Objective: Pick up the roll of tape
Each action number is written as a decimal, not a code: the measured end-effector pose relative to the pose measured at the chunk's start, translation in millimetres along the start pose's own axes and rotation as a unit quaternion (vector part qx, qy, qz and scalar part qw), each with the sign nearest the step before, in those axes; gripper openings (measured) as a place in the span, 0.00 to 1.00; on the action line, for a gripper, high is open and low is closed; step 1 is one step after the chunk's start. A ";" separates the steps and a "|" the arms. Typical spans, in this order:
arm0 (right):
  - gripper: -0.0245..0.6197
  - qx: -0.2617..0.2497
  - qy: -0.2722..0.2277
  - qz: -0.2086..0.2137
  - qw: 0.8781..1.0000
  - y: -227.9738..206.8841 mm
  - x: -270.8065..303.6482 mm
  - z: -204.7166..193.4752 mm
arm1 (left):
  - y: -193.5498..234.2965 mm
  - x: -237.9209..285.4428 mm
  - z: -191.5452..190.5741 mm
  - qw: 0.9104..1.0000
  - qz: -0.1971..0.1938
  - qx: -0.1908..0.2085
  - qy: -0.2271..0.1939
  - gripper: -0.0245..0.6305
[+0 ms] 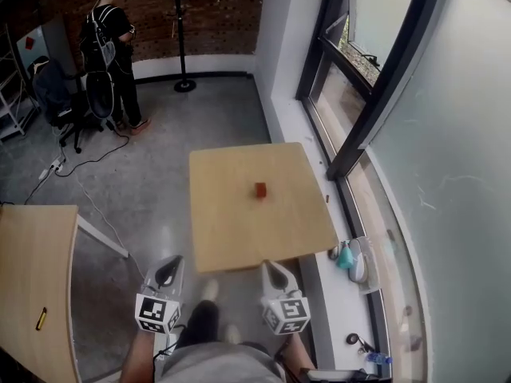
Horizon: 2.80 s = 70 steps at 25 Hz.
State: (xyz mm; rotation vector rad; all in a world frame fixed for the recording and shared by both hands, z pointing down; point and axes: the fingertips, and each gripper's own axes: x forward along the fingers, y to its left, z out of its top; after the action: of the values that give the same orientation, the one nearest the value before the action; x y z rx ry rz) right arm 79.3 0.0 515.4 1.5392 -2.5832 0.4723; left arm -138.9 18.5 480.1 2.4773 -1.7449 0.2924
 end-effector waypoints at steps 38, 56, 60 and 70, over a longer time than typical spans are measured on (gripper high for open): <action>0.06 0.033 0.037 -0.100 0.994 -86.8 172.5 0.4 | 64.5 239.8 -25.0 0.990 -0.134 0.005 0.051 0.04; 0.06 0.057 0.077 -0.105 0.990 -120.3 236.5 -69.8 | 71.3 281.5 -81.8 0.982 -0.161 -0.006 0.095 0.04; 0.06 0.053 0.082 -0.108 0.989 -122.6 249.9 -76.9 | 74.6 287.9 -91.2 0.982 -0.163 0.001 0.099 0.04; 0.06 0.049 0.079 -0.124 0.988 -136.4 268.9 -80.6 | 75.3 297.2 -102.0 0.981 -0.166 -0.002 0.104 0.04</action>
State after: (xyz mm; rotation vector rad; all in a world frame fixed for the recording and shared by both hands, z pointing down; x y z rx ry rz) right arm 61.8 -261.3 685.2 1.7468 -2.2440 0.6702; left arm -123.0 -261.7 640.3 2.5705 -1.2278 0.4937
